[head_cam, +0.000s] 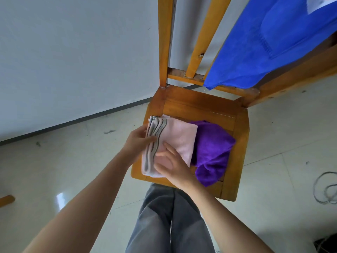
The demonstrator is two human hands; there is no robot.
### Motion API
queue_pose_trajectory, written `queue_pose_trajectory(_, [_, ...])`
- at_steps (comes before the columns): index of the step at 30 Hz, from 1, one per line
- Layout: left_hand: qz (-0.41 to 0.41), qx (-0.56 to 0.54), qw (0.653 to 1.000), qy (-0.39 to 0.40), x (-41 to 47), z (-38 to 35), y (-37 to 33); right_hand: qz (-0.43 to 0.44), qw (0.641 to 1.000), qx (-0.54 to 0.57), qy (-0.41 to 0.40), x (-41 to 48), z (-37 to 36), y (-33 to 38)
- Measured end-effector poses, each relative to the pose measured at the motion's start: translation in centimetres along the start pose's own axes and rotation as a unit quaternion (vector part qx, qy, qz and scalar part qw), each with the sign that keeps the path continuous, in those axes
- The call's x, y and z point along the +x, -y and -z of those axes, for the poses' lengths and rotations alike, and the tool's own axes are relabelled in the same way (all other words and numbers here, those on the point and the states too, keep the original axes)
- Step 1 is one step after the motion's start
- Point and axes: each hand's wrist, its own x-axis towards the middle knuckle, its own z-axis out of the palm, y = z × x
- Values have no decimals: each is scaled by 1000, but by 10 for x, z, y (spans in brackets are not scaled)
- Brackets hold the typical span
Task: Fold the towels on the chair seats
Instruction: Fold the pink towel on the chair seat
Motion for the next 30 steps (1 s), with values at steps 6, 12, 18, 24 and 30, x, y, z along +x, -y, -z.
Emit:
queue_pose_trajectory(6, [-73, 303, 944, -104, 13, -2, 48, 25, 918, -395, -12, -9, -2, -46])
queue_pose_trajectory(12, [-308, 706, 638, 5, 2, -7, 118, 26, 854, -518, -41, -9, -1, -72])
queue_pose_trajectory(18, [-316, 716, 622, -10, 26, -1, 120, 44, 835, -546, -57, 9, 0, -90])
queue_pose_trajectory(24, [-350, 720, 599, -2, 34, 1, 114, 90, 836, -524, -135, 15, -8, -94])
queue_pose_trajectory(30, [-381, 708, 594, 8, 19, 8, 99, 128, 844, -502, -139, 1, 5, -88])
